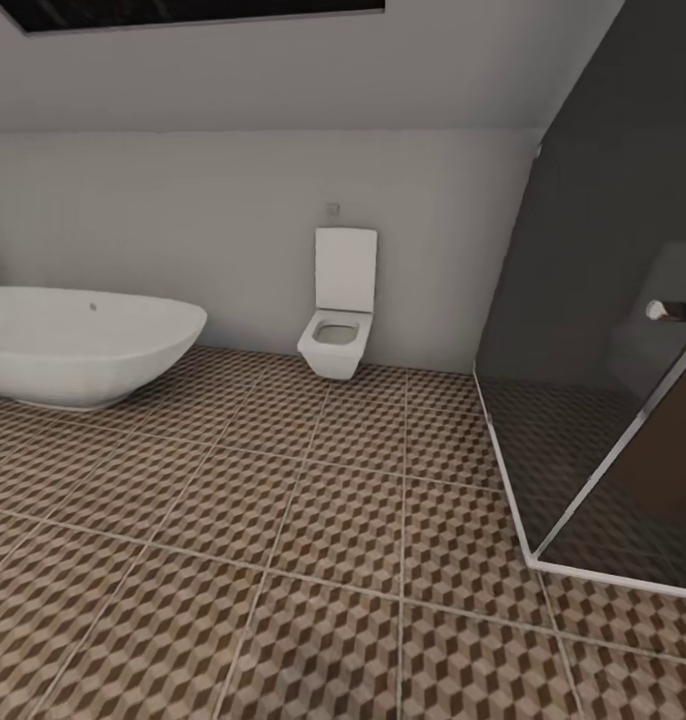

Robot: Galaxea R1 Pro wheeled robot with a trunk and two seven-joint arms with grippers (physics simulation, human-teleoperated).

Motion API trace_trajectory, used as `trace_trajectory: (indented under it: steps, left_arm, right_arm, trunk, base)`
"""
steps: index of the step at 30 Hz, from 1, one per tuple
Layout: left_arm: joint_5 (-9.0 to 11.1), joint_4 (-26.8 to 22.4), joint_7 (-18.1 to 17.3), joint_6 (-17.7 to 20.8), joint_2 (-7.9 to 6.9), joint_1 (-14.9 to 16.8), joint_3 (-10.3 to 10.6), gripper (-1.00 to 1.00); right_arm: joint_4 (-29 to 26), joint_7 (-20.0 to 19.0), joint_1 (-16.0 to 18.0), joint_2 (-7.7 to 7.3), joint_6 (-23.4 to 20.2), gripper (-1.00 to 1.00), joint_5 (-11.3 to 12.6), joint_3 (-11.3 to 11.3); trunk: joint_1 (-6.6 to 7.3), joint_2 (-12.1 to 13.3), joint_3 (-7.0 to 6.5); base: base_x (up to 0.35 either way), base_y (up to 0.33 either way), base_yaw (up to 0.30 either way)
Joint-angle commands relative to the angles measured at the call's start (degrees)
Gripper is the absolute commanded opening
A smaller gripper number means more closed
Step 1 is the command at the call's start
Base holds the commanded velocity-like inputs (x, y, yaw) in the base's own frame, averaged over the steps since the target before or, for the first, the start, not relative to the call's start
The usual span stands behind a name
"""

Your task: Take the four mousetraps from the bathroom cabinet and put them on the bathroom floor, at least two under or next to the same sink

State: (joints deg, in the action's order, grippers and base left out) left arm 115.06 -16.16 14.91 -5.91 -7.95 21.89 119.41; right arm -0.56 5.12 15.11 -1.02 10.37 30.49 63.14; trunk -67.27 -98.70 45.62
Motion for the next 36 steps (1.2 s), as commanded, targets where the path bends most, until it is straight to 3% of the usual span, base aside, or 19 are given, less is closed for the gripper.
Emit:
trace_trajectory:
  steps: [1, 9, 16, 36]
  left_arm:
    - [0.3, -0.3, 0.5, -0.4, -0.05, 0.1, 0.5, -1.00]
    - [0.3, -0.3, 0.5, -0.3, -0.05, 0.1, 0.5, -1.00]
    - [0.3, -0.3, 0.9, -0.3, -0.04, 0.1, 0.5, -1.00]
    - [0.3, -0.3, 1.0, -0.3, 0.04, 0.1, 0.5, -1.00]
  right_arm:
    - [-0.1, 0.2, 0.0, 0.01, 0.1, -1.00, 0.6, 0.5]
    - [-0.1, 0.2, 0.0, -0.04, 0.1, -1.00, 0.7, 0.5]
    - [-0.1, 0.2, 0.0, -0.04, 0.2, -1.00, 0.7, 0.5]
    - [-0.1, 0.2, 0.0, 0.00, 0.2, -1.00, 0.7, 0.5]
  trunk:
    - [-0.02, 0.0, 0.05]
    - [-0.02, 0.0, 0.05]
    - [-0.02, 0.0, 0.05]
    - [-0.02, 0.0, 0.05]
  base:
    - [0.304, 0.000, 0.004]
    - [0.331, 0.000, 0.019]
    - [0.295, 0.000, 0.248]
    - [0.013, 0.000, 0.286]
